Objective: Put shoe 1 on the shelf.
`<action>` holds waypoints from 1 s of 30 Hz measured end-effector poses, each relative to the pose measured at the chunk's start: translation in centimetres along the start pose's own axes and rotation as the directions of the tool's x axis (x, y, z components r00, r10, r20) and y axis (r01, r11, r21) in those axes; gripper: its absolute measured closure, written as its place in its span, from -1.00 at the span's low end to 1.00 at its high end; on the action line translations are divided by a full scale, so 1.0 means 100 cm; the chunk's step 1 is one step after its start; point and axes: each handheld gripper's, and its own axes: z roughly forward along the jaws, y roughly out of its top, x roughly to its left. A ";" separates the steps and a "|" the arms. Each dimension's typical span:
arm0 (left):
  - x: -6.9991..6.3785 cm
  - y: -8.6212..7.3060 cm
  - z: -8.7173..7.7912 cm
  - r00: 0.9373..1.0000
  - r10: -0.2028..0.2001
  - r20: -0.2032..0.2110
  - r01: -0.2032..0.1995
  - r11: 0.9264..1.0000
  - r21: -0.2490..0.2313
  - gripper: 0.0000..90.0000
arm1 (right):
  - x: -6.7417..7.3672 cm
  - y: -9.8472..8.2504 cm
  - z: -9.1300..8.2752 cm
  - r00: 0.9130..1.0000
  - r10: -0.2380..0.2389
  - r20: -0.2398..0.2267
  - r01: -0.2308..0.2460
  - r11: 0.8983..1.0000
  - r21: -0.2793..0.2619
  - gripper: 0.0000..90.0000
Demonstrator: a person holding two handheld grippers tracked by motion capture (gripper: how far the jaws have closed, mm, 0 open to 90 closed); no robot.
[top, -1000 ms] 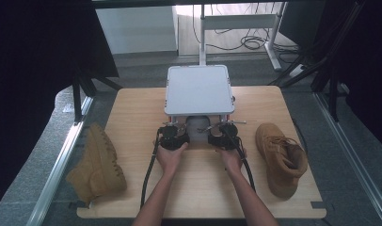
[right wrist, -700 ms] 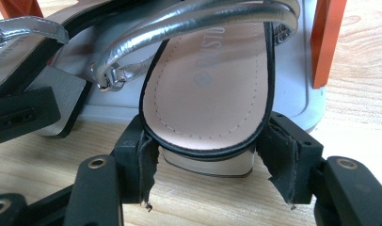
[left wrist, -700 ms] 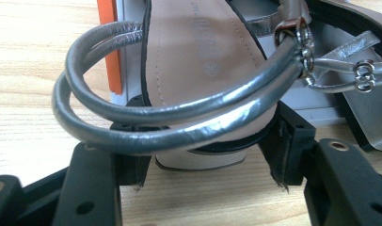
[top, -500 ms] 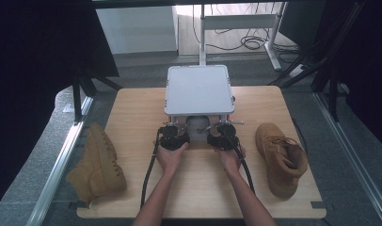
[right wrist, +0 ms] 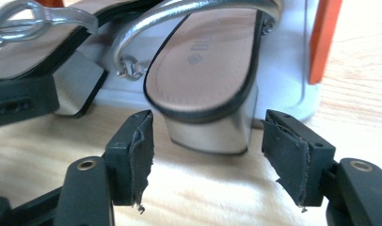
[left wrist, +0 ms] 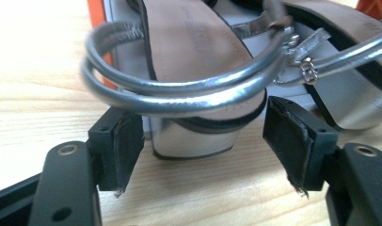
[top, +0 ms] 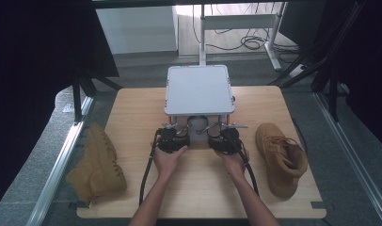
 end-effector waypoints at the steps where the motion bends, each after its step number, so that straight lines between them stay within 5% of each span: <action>1: 0.001 -0.001 -0.002 1.000 0.011 0.003 -0.011 1.000 -0.004 -0.28 | -0.002 -0.002 -0.004 1.000 -0.008 -0.008 0.008 1.000 -0.006 -0.17; 5: 0.007 -0.006 -0.014 0.998 0.053 0.018 -0.052 0.999 -0.008 -0.06 | -0.006 -0.008 -0.015 0.999 -0.027 -0.042 0.027 1.000 -0.008 0.03; 11: 0.010 -0.011 -0.019 0.997 0.077 0.011 -0.077 0.997 0.005 0.37 | -0.010 -0.015 -0.018 0.995 -0.068 -0.066 0.070 0.997 0.024 0.61; 16: 0.013 -0.014 -0.019 0.995 0.081 0.065 -0.082 0.997 0.014 0.69 | -0.013 -0.016 -0.013 0.993 -0.067 -0.101 0.070 0.997 0.033 0.87; 30: 0.012 -0.014 -0.008 0.991 0.061 0.123 -0.067 0.997 0.046 0.93 | -0.014 -0.010 -0.008 0.988 -0.080 -0.129 0.082 0.996 0.017 0.98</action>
